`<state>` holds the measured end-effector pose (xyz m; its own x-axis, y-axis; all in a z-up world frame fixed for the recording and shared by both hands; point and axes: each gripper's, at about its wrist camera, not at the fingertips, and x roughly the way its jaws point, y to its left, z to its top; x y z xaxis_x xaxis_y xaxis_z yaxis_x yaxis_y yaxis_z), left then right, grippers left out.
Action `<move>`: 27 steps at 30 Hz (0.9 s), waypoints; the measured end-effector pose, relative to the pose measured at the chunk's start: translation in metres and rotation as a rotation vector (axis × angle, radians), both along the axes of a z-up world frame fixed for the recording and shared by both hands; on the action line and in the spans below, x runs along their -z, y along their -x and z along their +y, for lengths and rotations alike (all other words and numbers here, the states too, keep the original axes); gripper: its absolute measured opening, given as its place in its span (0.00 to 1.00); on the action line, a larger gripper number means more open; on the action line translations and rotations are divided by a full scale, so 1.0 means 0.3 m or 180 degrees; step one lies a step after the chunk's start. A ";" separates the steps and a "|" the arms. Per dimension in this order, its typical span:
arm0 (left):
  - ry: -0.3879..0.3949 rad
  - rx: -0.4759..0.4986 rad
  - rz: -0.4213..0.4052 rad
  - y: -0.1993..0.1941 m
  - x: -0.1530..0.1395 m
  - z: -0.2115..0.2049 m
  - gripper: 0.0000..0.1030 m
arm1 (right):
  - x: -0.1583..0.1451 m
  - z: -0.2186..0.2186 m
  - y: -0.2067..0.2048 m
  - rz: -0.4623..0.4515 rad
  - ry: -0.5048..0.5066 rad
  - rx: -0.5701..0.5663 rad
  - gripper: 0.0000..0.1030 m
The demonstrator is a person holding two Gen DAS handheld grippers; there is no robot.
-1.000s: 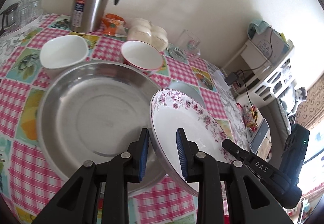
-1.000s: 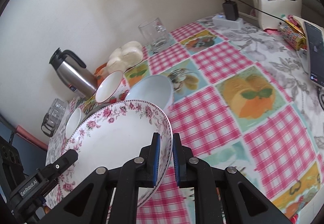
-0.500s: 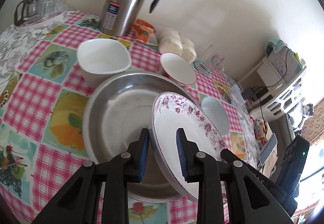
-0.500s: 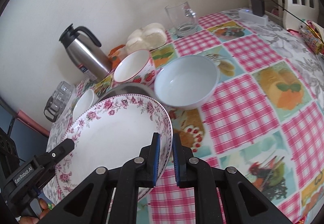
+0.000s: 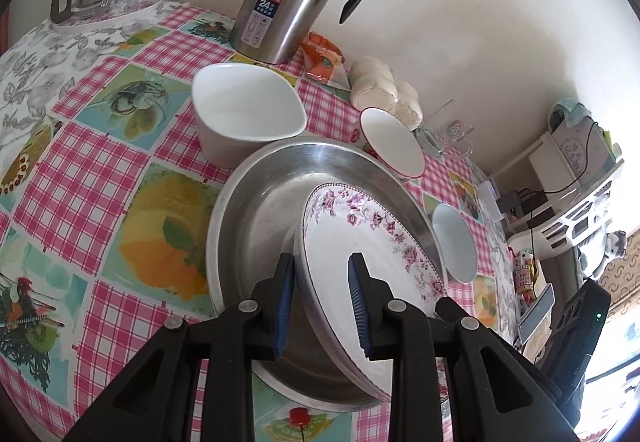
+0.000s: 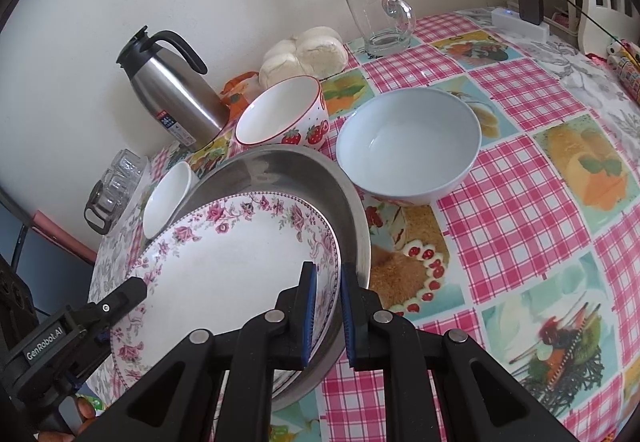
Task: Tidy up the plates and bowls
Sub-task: 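Lower the floral plate into the steel basin with both tools, then open both tools to release the floral plate inside the basin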
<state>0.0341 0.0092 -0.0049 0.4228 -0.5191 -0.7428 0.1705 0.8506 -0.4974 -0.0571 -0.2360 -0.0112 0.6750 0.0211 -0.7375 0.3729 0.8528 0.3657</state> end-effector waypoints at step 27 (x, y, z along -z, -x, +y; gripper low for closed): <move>-0.0330 -0.0014 0.0174 -0.065 0.093 -0.030 0.27 | 0.026 0.006 -0.133 0.0089 0.0195 -0.0077 0.13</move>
